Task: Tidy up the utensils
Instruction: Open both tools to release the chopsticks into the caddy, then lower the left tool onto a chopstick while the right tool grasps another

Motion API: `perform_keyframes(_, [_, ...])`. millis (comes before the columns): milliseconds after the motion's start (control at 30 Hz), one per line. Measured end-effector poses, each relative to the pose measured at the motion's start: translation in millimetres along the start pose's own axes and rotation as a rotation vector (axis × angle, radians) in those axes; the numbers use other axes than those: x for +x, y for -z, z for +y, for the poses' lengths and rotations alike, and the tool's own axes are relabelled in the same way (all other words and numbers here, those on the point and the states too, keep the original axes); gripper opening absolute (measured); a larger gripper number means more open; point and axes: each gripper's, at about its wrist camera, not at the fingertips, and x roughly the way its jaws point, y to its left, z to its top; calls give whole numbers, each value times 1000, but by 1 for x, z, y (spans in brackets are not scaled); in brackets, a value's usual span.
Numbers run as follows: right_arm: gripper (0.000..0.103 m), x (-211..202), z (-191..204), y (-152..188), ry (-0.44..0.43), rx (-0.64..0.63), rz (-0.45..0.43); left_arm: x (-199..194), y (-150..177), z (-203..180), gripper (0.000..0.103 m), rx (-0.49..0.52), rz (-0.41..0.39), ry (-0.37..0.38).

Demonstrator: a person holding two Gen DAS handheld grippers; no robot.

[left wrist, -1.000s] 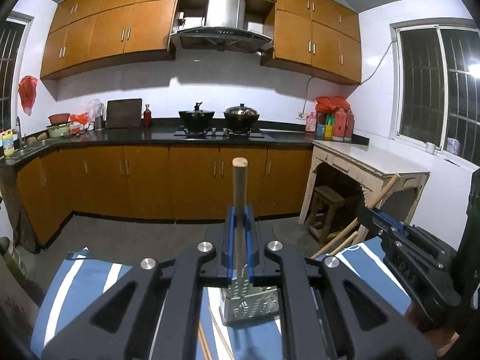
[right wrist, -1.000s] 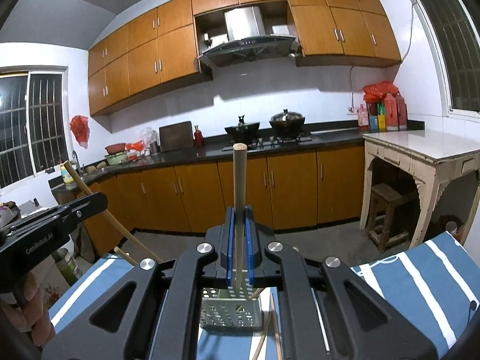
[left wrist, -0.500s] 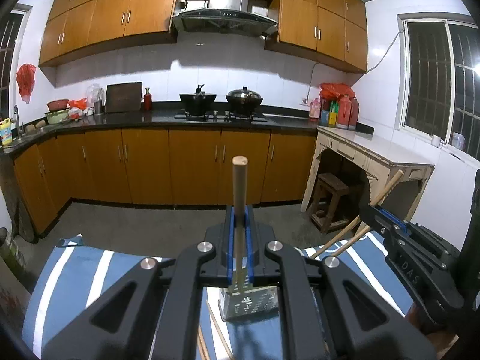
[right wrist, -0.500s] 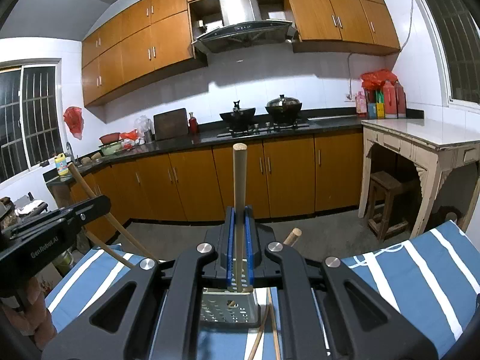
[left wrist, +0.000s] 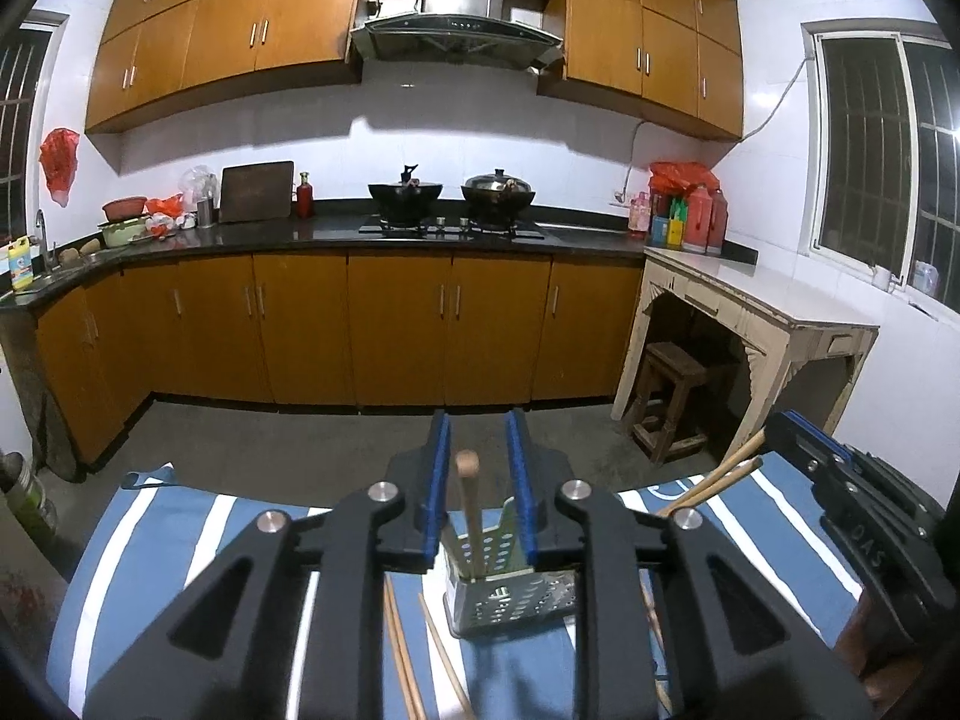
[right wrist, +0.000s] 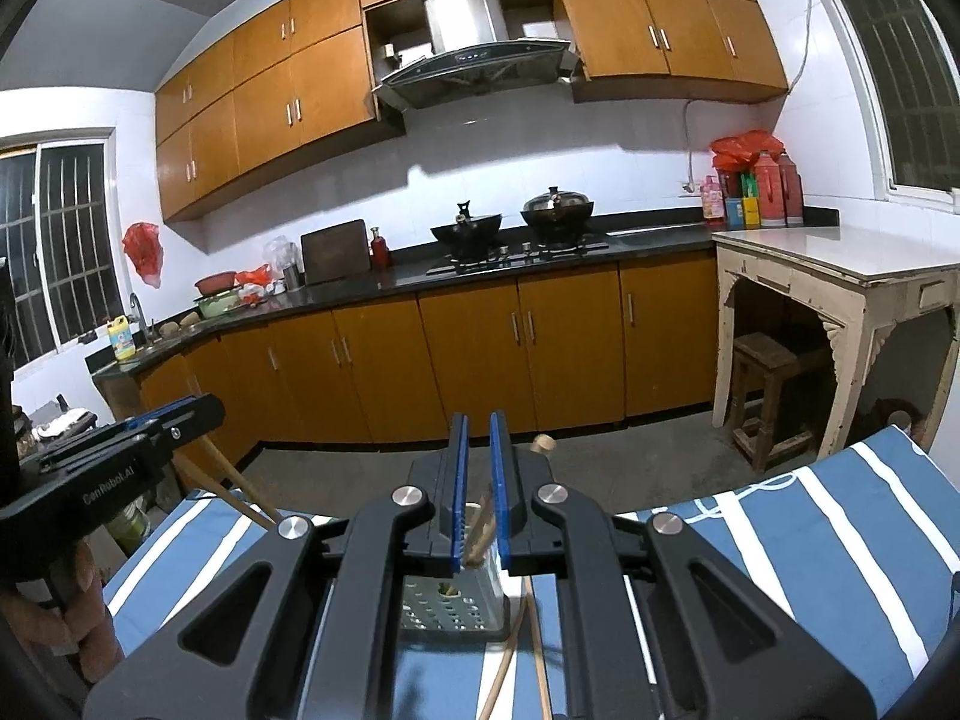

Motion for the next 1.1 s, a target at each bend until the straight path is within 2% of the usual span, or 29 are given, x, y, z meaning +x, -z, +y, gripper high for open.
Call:
perform_keyframes(167, [9,-18,-5,3,9,2,-10,-17,2,0,27,-1,-20,-7])
perform_keyframes(400, [9,-40,-16,21,27,8,13,-48,12,6,29,-3,-43,-21])
perform_keyframes(467, [14,-44,-21,32,44,1,34,-58,20,9,30,2,-45,-28])
perform_keyframes(533, [29,-46,-28,46,68,-1,58,-69,33,14,31,6,-41,-41])
perform_keyframes(567, [31,-46,-30,52,77,2,68,-71,37,15,31,8,-37,-47])
perform_keyframes(733, [31,-36,-50,87,116,44,165,-75,74,24,34,27,12,-97])
perform_keyframes(1100, [31,-3,-68,144,146,93,370,-29,143,41,34,6,204,-165])
